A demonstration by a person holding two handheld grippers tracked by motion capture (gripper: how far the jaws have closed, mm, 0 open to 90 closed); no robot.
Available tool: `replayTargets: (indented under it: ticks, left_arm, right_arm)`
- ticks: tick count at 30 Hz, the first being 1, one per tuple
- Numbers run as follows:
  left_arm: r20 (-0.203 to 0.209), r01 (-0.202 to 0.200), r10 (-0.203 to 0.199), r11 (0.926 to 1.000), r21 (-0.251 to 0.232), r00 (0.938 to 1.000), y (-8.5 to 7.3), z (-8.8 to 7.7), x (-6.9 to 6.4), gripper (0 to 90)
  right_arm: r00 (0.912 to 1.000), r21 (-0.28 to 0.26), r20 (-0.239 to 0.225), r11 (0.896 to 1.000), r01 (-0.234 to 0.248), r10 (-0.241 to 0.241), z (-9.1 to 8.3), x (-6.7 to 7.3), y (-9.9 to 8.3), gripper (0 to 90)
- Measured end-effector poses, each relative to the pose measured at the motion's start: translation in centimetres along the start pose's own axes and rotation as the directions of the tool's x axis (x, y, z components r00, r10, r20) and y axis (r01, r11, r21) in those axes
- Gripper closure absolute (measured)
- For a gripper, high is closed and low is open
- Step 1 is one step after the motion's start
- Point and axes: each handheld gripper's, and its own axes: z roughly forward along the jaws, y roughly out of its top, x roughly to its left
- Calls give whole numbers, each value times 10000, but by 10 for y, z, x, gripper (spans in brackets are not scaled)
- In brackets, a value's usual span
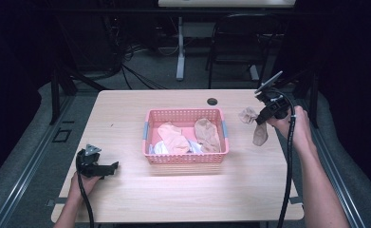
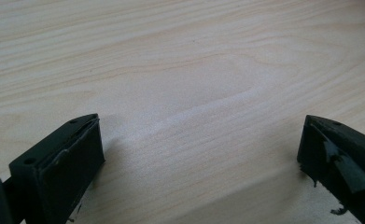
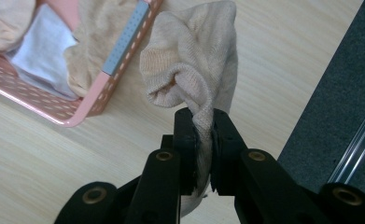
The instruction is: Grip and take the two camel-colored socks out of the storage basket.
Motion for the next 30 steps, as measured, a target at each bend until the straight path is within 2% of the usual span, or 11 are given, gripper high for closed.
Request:
replayTargets:
  ticks: [4, 13, 14, 28, 30]
  left_arm:
    - [2, -11, 11, 10000, 9, 10000, 0, 0, 0, 0]
    - [-5, -19, 19, 10000, 15, 10000, 0, 0, 0, 0]
    - [-4, -19, 19, 10000, 15, 10000, 0, 0, 0, 0]
    - [1, -7, 7, 10000, 27, 10000, 0, 0, 0, 0]
    - [-2, -17, 17, 10000, 16, 10000, 0, 0, 0, 0]
  right_arm:
    - [9997, 215, -125, 9996, -183, 186, 20, -6, -4, 827]
    - [9988, 548, -260, 9977, -392, 406, 51, -10, -8, 827]
    - [9981, 450, -304, 9976, -530, 544, 55, -10, -9, 827]
    - [9952, 858, -424, 9928, -841, 879, 94, -12, -21, 824]
    - [9954, 920, -491, 9928, -773, 821, 96, -13, -22, 823]
